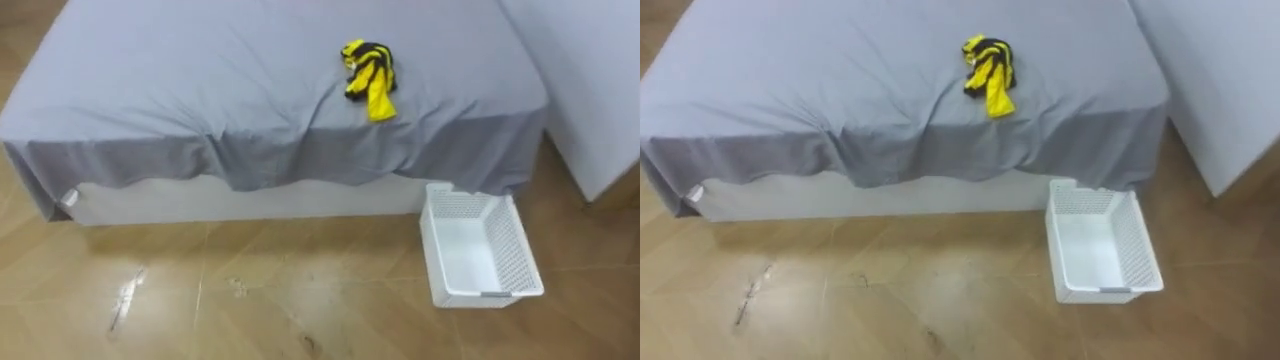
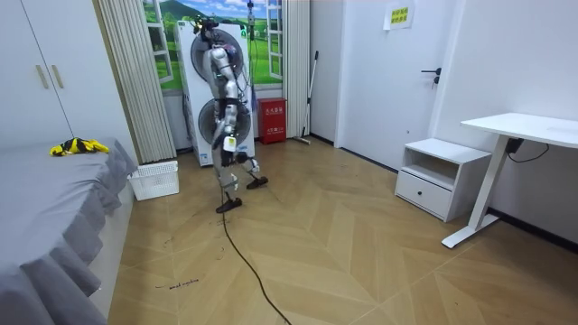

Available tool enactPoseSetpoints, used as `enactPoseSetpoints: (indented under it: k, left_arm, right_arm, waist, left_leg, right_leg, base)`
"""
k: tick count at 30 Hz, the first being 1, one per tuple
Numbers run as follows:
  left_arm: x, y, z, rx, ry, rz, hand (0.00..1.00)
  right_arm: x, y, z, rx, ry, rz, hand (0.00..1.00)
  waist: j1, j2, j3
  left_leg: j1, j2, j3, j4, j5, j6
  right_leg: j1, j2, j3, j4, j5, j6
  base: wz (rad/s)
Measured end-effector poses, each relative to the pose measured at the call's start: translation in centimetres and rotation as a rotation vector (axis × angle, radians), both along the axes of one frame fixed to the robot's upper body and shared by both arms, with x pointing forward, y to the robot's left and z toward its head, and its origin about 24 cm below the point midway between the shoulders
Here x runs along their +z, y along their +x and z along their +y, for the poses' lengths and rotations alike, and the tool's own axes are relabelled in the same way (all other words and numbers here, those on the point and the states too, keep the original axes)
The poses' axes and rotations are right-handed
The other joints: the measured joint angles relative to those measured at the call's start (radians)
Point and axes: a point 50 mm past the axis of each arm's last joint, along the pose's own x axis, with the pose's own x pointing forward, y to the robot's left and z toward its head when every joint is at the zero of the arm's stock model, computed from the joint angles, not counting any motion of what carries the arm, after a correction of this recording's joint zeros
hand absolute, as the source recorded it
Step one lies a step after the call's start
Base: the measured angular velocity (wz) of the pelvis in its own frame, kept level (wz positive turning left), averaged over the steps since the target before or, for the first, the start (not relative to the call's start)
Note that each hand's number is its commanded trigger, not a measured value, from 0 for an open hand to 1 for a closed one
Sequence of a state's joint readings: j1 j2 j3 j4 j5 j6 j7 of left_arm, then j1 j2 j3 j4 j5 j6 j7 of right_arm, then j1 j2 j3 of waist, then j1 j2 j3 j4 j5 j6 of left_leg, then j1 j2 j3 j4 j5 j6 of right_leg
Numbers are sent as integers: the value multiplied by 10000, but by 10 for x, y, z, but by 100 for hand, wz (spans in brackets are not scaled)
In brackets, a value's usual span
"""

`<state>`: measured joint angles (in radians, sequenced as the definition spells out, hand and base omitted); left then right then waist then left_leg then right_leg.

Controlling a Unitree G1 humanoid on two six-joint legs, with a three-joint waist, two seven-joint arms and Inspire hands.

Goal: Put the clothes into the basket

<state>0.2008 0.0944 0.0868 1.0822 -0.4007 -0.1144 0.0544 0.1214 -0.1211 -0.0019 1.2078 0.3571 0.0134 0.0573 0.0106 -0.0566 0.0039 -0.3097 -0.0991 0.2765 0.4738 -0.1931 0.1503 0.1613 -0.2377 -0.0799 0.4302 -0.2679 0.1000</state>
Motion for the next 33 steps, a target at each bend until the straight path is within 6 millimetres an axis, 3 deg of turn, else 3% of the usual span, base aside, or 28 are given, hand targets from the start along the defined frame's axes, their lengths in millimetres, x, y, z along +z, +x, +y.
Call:
enactPoseSetpoints:
  k: [1, 2, 3, 5, 6, 7, 8, 9, 10, 11, 12, 13, 14, 15, 16, 17, 19, 20, 21, 22, 23, 25, 27, 29, 30, 31, 32, 33]
  left_arm:
    - [-2, -5, -3, -214, -48, 267, 0]
    - [-2, -6, -3, -372, -37, 335, 0]
    - [-2, -5, -5, -790, 63, 460, 0]
    - [-3, -3, -8, -1357, 216, 596, 0]
    - [-3, 1, -9, -1659, 272, 568, 0]
    - [-2, 4, -10, -1946, 329, 545, 0]
    - [-2, 6, -10, -2058, 350, 534, 0]
    - [-2, 10, -12, -2325, 343, 522, 0]
    - [-2, 17, -15, -2601, 327, 419, 0]
    - [-2, 17, -17, -2703, 291, 429, 0]
    - [-3, 18, -20, -2914, 214, 431, 0]
    - [-3, 19, -21, -3057, 183, 401, 0]
    - [-3, 18, -21, -3066, 162, 411, 0]
    - [-3, 14, -19, -3013, 137, 508, 0]
    - [-4, 8, -18, -2957, 114, 643, 0]
    - [-4, 5, -17, -2886, 99, 731, 0]
    - [-3, -2, -12, -2679, 174, 752, 0]
    - [-3, -6, -12, -2613, 187, 784, 0]
    - [-3, -15, -10, -2425, 223, 873, 0]
    - [-3, -19, -7, -2259, 245, 881, 0]
    - [-2, -19, -6, -2130, 254, 822, 0]
    - [0, -14, -1, -1712, 305, 464, 0]
    - [2, -8, 1, -1418, 329, 142, 0]
    - [3, -6, 1, -1120, 298, -80, 0]
    - [4, -5, 2, -972, 318, -189, 0]
    - [4, -10, 5, -744, 392, -115, 0]
    - [4, -12, 6, -707, 415, -53, 0]
    - [3, -15, 8, -708, 456, 62, 0]
  right_arm:
    - [2, 6, -2, 13, -144, -265, 0]
    - [2, 9, -2, -17, -190, -370, 0]
    - [4, 15, -1, -77, -239, -654, 0]
    - [7, 25, -1, -72, -251, -1126, 0]
    - [10, 33, 0, -44, -252, -1498, 0]
    - [14, 45, 2, 27, -222, -1993, 0]
    - [15, 50, 4, 61, -203, -2226, 0]
    - [19, 59, 6, 61, -164, -2618, 0]
    - [21, 65, 7, 82, -158, -2901, 0]
    - [23, 68, 8, 99, -171, -3020, 0]
    - [25, 73, 7, 90, -274, -3250, 0]
    - [31, 83, 8, 141, -366, -3752, 0]
    - [35, 89, 8, 173, -399, -4067, 0]
    - [41, 101, 9, 206, -420, -4652, 0]
    - [46, 110, 10, 234, -484, -5077, 0]
    - [49, 115, 10, 255, -516, -5283, 0]
    - [61, 127, 11, 373, -582, -5994, 0]
    - [63, 128, 12, 395, -581, -6088, 0]
    - [64, 129, 15, 348, -450, -6175, 0]
    - [67, 132, 16, 202, -290, -6381, 0]
    - [69, 133, 15, 154, -306, -6497, 0]
    - [74, 137, 9, -94, -480, -6695, 0]
    - [76, 137, 4, -106, -692, -6734, 0]
    - [78, 138, 1, -237, -810, -6783, 0]
    - [83, 136, 0, -301, -888, -6918, 0]
    - [84, 135, 2, -311, -933, -6964, 0]
    - [86, 136, 2, -298, -953, -7030, 0]
    - [89, 139, 0, -382, -1048, -7206, 0]
  waist:
    - [-2, 56, -7]
    - [-27, 190, -54]
    - [-52, 211, 40]
    - [11, 344, 115]
    - [-3, 567, 102]
    - [-47, 655, 123]
    - [-85, 668, 131]
    - [-76, 685, 135]
    - [-91, 701, 137]
    - [-86, 740, 139]
    - [-82, 828, 99]
    - [-12, 834, 93]
    - [25, 833, 92]
    - [79, 869, -4]
    - [119, 1176, -83]
    - [113, 1251, -56]
    - [83, 1230, -46]
    - [72, 1212, -32]
    - [-30, 1078, 18]
    - [-161, 1051, 15]
    - [-287, 952, 69]
    - [-290, 787, 106]
    - [-63, 687, 126]
    - [135, 651, 105]
    - [219, 648, 65]
    - [275, 599, -134]
    - [227, 520, -200]
    - [117, 353, -161]
  left_leg:
    - [850, -69, -95, -739, -369, -68]
    - [1197, -138, -173, -1059, -493, -65]
    - [1786, -232, -349, -1438, -647, 10]
    - [2596, -122, -503, -1948, -749, -19]
    - [2979, 55, -648, -2150, -835, -65]
    - [3265, 225, -853, -2360, -900, -129]
    - [3415, 283, -936, -2485, -917, -151]
    - [3763, 392, -1155, -2775, -976, -251]
    - [4166, 486, -1330, -3070, -1047, -344]
    - [4377, 557, -1397, -3206, -1108, -402]
    - [4789, 737, -1520, -3340, -1182, -530]
    - [5047, 858, -1516, -3346, -1258, -667]
    - [5153, 909, -1549, -3336, -1293, -732]
    - [5288, 1141, -1669, -3195, -1468, -1046]
    - [5355, 1544, -1690, -2963, -1654, -1521]
    - [5350, 1614, -1678, -2734, -1663, -1692]
    - [5316, 1829, -1474, -1169, -913, -2463]
    - [5265, 1873, -1434, -618, -539, -2511]
    - [5064, 1968, -1408, 673, 367, -2506]
    - [4556, 2152, -1436, 1955, 434, -2457]
    - [4258, 2216, -1415, 2465, 319, -2285]
    - [2986, 2276, -1385, 3030, -576, -2000]
    - [2004, 2088, -1447, 2636, -1145, -1985]
    - [1326, 2058, -1439, 1427, -1360, -2001]
    - [1051, 1994, -1441, 228, -1205, -1906]
    - [1068, 1896, -1330, -117, -745, -1464]
    - [1247, 1810, -1292, -400, -705, -1405]
    - [1594, 1623, -1158, -831, -525, -1285]
  right_leg:
    - [-616, -69, -4, 1698, 819, -94]
    - [-951, -159, -4, 2634, 1298, -201]
    - [-1673, -232, -10, 4246, 1504, -328]
    - [-2880, 128, -315, 5429, 601, -637]
    - [-3694, 599, -555, 5300, 46, -821]
    - [-4500, 1080, -841, 4551, -298, -935]
    - [-4826, 1308, -964, 3964, -340, -968]
    - [-5336, 1740, -1096, 2428, -270, -1042]
    - [-5603, 2023, -1261, 687, 88, -1148]
    - [-5668, 2148, -1310, 111, 630, -1303]
    - [-5742, 2318, -1408, -791, 1625, -1443]
    - [-5791, 2446, -1502, -1350, 2418, -1757]
    - [-5816, 2501, -1556, -1500, 2748, -1945]
    - [-5833, 2745, -1530, -1409, 3186, -2163]
    - [-5703, 3043, -1723, -897, 2789, -2347]
    - [-5639, 3127, -1770, -647, 2497, -2374]
    - [-5136, 3157, -1787, 204, 1622, -2588]
    - [-4780, 3185, -1776, 125, 1529, -2601]
    - [-3897, 3276, -1657, -488, 1453, -2635]
    - [-3071, 3287, -1584, -1208, 1341, -2491]
    - [-2772, 3288, -1526, -1459, 1253, -2427]
    - [-2051, 3313, -1206, -1943, 1047, -2348]
    - [-1782, 3295, -813, -2163, 1014, -2290]
    - [-1665, 3271, -373, -2255, 967, -2205]
    - [-1666, 3268, -100, -2224, 897, -2108]
    - [-1806, 3133, 219, -1971, 741, -1951]
    - [-1890, 3068, 250, -1856, 718, -1903]
    - [-1889, 2905, 228, -1776, 681, -1791]
  base:
    - [-9]
    - [0]
    - [4]
    - [8]
    - [23]
    - [30]
    - [39]
    - [47]
    - [49]
    - [61]
    - [44]
    - [32]
    - [0]
    - [-15]
    - [-11]
    - [-5]
    - [3]
    - [-10]
    - [3]
    - [15]
    - [23]
    - [-3]
    - [-51]
    - [-72]
    - [-72]
    - [-67]
    - [-48]
    - [-30]
